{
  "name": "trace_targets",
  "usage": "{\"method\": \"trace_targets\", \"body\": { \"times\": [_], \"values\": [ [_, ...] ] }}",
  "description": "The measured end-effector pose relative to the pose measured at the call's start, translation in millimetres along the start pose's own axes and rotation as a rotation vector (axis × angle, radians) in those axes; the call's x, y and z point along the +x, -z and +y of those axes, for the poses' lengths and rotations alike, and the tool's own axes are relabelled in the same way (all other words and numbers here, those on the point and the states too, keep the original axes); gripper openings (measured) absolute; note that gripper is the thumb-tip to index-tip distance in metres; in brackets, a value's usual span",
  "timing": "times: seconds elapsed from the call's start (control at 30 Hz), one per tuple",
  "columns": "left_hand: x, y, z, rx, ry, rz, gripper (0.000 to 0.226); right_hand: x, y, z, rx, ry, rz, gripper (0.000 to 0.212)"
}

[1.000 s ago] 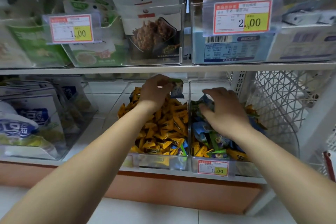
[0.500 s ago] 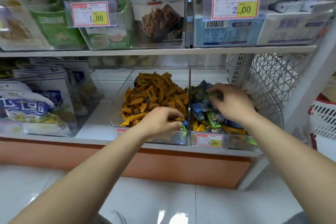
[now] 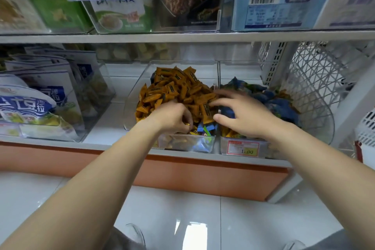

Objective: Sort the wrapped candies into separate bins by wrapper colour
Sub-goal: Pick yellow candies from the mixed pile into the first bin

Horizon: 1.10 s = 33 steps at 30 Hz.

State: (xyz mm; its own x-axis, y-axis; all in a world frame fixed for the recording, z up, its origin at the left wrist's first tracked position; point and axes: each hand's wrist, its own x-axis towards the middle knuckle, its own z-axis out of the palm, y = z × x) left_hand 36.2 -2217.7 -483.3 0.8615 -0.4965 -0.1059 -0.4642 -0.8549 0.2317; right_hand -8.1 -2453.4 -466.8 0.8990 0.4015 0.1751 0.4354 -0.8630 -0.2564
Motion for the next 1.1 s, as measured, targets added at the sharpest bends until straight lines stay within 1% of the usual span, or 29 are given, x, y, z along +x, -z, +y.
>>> {"method": "trace_targets", "body": {
  "times": [0.1,0.17,0.2,0.23,0.3,0.37,0.43,0.47,0.53,0.6,0.67,0.73,0.8,0.87,0.9,0.97,1.03,1.1],
  "values": [
    [-3.8,4.4,-10.3,0.082,-0.031,-0.010,0.012,-0.1,-4.3,3.6,0.067,0.030,0.003,0.046],
    [-3.3,4.8,-12.1,0.121,-0.062,-0.011,0.014,0.1,-8.4,1.9,0.063,0.036,0.009,0.044],
    [-2.5,4.3,-11.5,0.122,-0.078,-0.013,0.018,0.0,-9.5,1.1,0.055,0.031,0.015,0.044],
    [-2.4,3.7,-10.4,0.099,-0.090,-0.023,0.024,0.0,-10.4,0.6,0.053,0.023,0.021,0.044],
    [-3.7,3.0,-6.8,-0.041,-0.092,-0.038,0.031,0.3,-11.0,0.3,0.067,0.016,0.024,0.044],
    [-6.7,3.7,-2.6,-0.202,-0.080,0.026,0.029,0.9,-12.1,0.6,0.070,0.016,0.024,0.045],
    [-9.0,2.8,2.0,-0.275,-0.070,0.098,0.022,1.4,-13.6,1.1,0.073,0.018,0.029,0.045],
    [-9.2,2.0,4.4,-0.291,-0.064,0.096,0.020,1.7,-14.3,1.1,0.080,0.021,0.033,0.044],
    [-9.3,-1.0,9.4,-0.344,-0.040,0.018,0.021,2.3,-15.0,1.6,0.097,0.030,0.045,0.043],
    [-10.0,-5.6,11.8,-0.398,-0.042,-0.076,0.036,2.6,-15.6,1.9,0.103,0.034,0.051,0.042],
    [-11.1,-10.7,11.0,-0.400,-0.039,-0.158,0.059,2.6,-16.4,2.5,0.108,0.032,0.054,0.042],
    [-10.8,-16.0,10.2,-0.326,-0.019,-0.227,0.084,2.1,-16.6,2.2,0.116,0.027,0.062,0.041],
    [-6.9,-19.3,11.5,-0.221,-0.009,-0.254,0.104,2.0,-16.9,1.3,0.124,0.027,0.070,0.041],
    [-1.6,-20.4,15.9,-0.139,-0.033,-0.236,0.113,2.6,-16.2,0.2,0.125,0.029,0.069,0.042],
    [0.3,-20.9,18.2,-0.139,-0.048,-0.216,0.111,2.7,-15.7,-0.9,0.124,0.027,0.067,0.042],
    [2.4,-23.5,21.0,-0.196,-0.060,-0.152,0.096,2.7,-15.1,-2.0,0.129,0.022,0.061,0.041],
    [1.0,-27.6,20.7,-0.220,-0.034,-0.072,0.083,2.8,-14.5,-2.9,0.132,0.022,0.057,0.038],
    [-0.6,-29.0,18.9,-0.218,-0.023,-0.030,0.080,2.5,-14.2,-3.0,0.132,0.019,0.059,0.038]
  ]
}}
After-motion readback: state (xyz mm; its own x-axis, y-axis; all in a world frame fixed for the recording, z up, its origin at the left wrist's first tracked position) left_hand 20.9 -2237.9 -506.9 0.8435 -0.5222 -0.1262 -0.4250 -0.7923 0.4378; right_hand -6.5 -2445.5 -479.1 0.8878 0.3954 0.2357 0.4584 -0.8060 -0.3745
